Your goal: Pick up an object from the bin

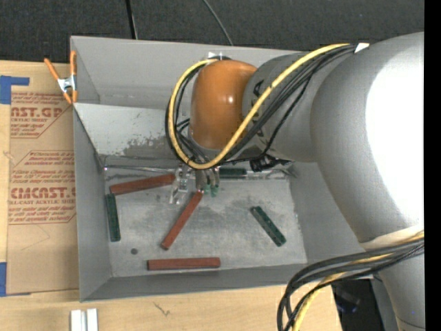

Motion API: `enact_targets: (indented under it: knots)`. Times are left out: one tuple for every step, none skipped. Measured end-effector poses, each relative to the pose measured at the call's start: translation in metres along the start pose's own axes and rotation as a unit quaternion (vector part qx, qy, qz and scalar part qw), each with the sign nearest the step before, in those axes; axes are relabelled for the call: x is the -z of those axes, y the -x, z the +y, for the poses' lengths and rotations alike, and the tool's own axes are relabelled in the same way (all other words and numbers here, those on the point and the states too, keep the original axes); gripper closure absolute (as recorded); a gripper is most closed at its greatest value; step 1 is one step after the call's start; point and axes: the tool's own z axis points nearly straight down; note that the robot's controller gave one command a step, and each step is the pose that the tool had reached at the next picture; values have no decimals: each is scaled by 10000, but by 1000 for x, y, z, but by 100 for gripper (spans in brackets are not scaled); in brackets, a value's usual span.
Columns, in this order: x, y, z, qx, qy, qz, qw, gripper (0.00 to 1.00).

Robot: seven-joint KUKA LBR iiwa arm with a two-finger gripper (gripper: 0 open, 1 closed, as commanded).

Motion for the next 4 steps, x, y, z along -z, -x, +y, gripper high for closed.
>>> enact_targets:
  knots:
    - [41,6,1,8,24,-56,10000,100]
    - [23,-38,28,-10,15,-39,10000,100]
    - [25,-53,38,579,20,20,9983,100]
    - [23,-95,22,445,14,-20,9990,0]
